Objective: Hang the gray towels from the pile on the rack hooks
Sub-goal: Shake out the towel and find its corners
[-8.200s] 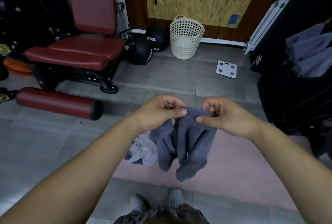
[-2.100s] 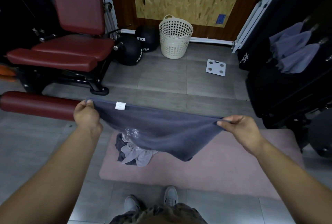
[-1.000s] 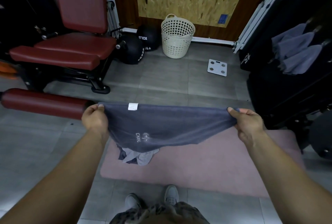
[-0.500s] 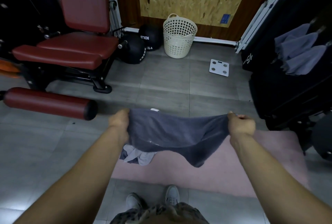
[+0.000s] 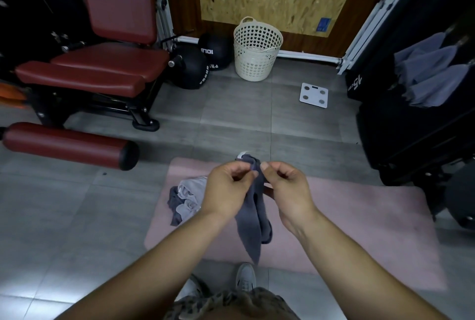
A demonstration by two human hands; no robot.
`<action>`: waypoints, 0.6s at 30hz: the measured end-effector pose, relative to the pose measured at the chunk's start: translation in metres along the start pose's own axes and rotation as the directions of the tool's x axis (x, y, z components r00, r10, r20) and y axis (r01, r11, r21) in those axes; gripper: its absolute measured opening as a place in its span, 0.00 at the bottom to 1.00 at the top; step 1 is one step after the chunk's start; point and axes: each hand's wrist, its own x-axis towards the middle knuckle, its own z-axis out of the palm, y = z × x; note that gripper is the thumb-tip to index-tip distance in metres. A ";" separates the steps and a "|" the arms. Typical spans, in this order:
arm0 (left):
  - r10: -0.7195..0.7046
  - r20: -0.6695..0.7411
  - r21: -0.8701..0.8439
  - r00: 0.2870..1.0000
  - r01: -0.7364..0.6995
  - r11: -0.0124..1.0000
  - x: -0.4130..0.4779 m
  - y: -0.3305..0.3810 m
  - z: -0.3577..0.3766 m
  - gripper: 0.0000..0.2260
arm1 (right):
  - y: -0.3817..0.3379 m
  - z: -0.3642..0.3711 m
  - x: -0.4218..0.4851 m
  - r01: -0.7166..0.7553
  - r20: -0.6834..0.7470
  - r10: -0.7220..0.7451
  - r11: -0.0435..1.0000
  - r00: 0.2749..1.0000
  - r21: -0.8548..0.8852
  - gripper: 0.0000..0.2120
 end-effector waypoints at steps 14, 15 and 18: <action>0.232 0.036 0.254 0.972 -0.233 0.939 0.010 0.016 -0.022 0.07 | -0.023 -0.007 0.000 -0.084 0.150 0.057 0.981 0.987 0.178 0.10; 0.231 0.029 0.239 0.972 -0.232 0.943 0.013 0.018 -0.026 0.06 | -0.023 -0.012 0.005 -0.018 0.097 0.014 0.999 0.995 0.040 0.09; 0.223 0.011 0.176 0.975 -0.221 0.959 0.017 0.030 -0.035 0.04 | -0.014 -0.039 0.028 0.187 0.039 -0.193 0.855 0.980 -0.484 0.17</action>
